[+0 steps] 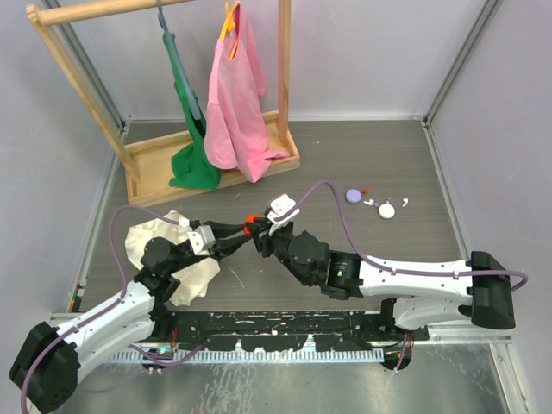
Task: Insert the wireless bluetooth earbuds into the charging case
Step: Place the earbud in the charging case, then pick up the earbud from the center of the board, then place the earbud at the center of the board, then pick up the earbud from the center of the board.
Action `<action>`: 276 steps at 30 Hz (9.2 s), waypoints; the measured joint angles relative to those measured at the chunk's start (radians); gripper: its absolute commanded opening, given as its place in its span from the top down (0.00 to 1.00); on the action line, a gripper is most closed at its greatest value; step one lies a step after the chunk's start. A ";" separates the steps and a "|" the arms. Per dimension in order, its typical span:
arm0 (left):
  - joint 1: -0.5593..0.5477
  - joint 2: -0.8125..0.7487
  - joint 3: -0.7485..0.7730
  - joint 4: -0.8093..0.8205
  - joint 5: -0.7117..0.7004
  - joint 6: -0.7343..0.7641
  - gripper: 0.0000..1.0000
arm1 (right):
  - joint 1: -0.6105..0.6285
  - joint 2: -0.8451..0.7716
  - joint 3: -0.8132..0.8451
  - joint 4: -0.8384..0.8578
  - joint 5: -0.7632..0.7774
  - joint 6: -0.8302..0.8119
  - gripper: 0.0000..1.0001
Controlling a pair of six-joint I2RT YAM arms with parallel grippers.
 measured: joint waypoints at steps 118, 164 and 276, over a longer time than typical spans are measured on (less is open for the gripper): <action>0.000 -0.029 -0.030 -0.008 -0.030 -0.018 1.00 | -1.312 0.681 0.323 -0.504 -0.583 0.030 0.61; 0.000 -0.063 -0.030 -0.011 -0.025 -0.019 1.00 | -0.883 0.379 0.166 -0.732 -0.504 0.243 0.75; -0.003 -0.079 -0.030 -0.011 -0.010 -0.026 1.00 | -0.705 0.507 0.270 -0.892 -0.535 0.162 0.80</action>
